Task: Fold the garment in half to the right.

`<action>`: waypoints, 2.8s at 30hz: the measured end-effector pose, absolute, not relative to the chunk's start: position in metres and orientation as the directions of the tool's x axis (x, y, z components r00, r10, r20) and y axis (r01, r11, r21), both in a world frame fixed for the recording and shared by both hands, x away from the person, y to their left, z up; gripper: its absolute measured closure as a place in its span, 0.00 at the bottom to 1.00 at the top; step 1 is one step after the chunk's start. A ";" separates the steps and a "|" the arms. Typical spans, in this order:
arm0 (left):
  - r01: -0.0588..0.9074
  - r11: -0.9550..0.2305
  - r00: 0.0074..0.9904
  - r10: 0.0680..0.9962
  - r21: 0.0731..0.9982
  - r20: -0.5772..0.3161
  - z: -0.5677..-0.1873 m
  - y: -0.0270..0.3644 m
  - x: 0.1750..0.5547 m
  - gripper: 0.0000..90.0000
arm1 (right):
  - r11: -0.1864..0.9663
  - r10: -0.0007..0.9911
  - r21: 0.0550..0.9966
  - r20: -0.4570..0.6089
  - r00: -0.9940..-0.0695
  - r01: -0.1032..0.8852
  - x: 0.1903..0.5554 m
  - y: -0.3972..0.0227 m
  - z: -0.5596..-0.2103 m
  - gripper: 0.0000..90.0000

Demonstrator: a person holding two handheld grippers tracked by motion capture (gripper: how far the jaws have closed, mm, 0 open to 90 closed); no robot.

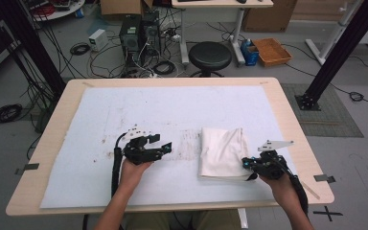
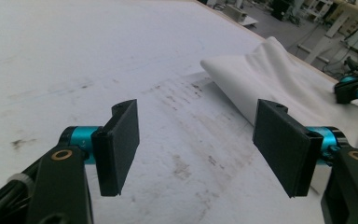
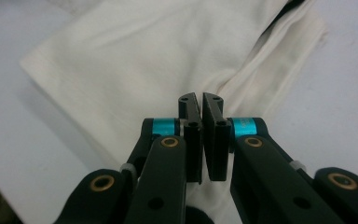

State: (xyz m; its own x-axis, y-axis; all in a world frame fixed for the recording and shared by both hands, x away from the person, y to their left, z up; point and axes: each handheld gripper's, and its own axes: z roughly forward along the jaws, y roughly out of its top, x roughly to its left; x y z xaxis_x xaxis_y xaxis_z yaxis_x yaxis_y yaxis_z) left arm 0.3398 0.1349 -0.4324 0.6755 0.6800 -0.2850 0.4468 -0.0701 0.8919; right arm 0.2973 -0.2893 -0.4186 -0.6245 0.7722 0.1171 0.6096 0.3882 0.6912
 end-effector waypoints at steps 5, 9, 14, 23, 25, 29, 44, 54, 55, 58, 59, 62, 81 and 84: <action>0.441 -0.036 0.657 0.693 0.897 -0.296 -0.432 0.153 0.336 0.35 | 0.405 0.794 0.688 0.063 -0.605 0.602 0.276 -0.298 -0.401 0.98; 0.443 -0.033 0.651 0.699 0.896 -0.296 -0.433 0.159 0.333 0.35 | 0.417 0.813 0.596 0.093 -0.575 0.686 0.272 -0.298 -0.410 0.95; 0.442 -0.027 0.646 0.703 0.897 -0.297 -0.433 0.164 0.331 0.35 | 0.319 0.851 0.711 0.077 -0.519 0.627 0.283 -0.304 -0.408 0.54; 0.448 -0.028 0.651 0.695 0.894 -0.304 -0.435 0.165 0.331 0.35 | 0.445 0.770 0.746 -0.035 -0.638 0.496 0.351 -0.268 -0.412 0.85; 0.450 -0.029 0.649 0.697 0.893 -0.305 -0.435 0.167 0.331 0.35 | 0.480 0.785 0.688 -0.061 -0.617 0.544 0.364 -0.268 -0.427 0.85; 0.449 -0.028 0.649 0.697 0.893 -0.304 -0.435 0.169 0.330 0.35 | 0.436 0.799 0.695 -0.008 -0.601 0.571 0.372 -0.276 -0.430 0.64; 0.458 -0.027 0.652 0.689 0.889 -0.315 -0.435 0.170 0.327 0.35 | 0.492 0.762 0.663 -0.015 -0.648 0.564 0.409 -0.266 -0.429 0.88; 0.440 -0.016 0.658 0.686 0.898 -0.310 -0.435 0.175 0.326 0.35 | 0.317 0.833 0.807 0.014 -0.553 0.498 0.384 -0.292 -0.417 0.40; 0.431 -0.016 0.661 0.687 0.902 -0.304 -0.435 0.178 0.325 0.33 | 0.297 0.837 0.815 0.028 -0.547 0.497 0.378 -0.297 -0.416 0.35; 0.404 -0.023 0.684 0.672 0.915 -0.285 -0.435 0.183 0.322 0.26 | 0.261 0.828 0.843 0.054 -0.558 0.469 0.357 -0.313 -0.415 0.22; 0.390 -0.022 0.694 0.664 0.920 -0.279 -0.435 0.185 0.321 0.26 | 0.261 0.822 0.859 0.042 -0.569 0.441 0.349 -0.316 -0.414 0.22; 0.375 -0.024 0.708 0.652 0.927 -0.270 -0.435 0.190 0.319 0.26 | 0.263 0.800 0.891 0.013 -0.600 0.370 0.327 -0.325 -0.411 0.22; 0.332 -0.043 0.743 0.627 0.942 -0.233 -0.430 0.214 0.314 0.26 | 0.197 0.802 0.908 0.069 -0.594 0.371 0.296 -0.347 -0.419 0.16; 0.334 -0.041 0.741 0.629 0.942 -0.236 -0.431 0.215 0.313 0.26 | 0.207 0.798 0.906 0.063 -0.600 0.370 0.298 -0.343 -0.421 0.16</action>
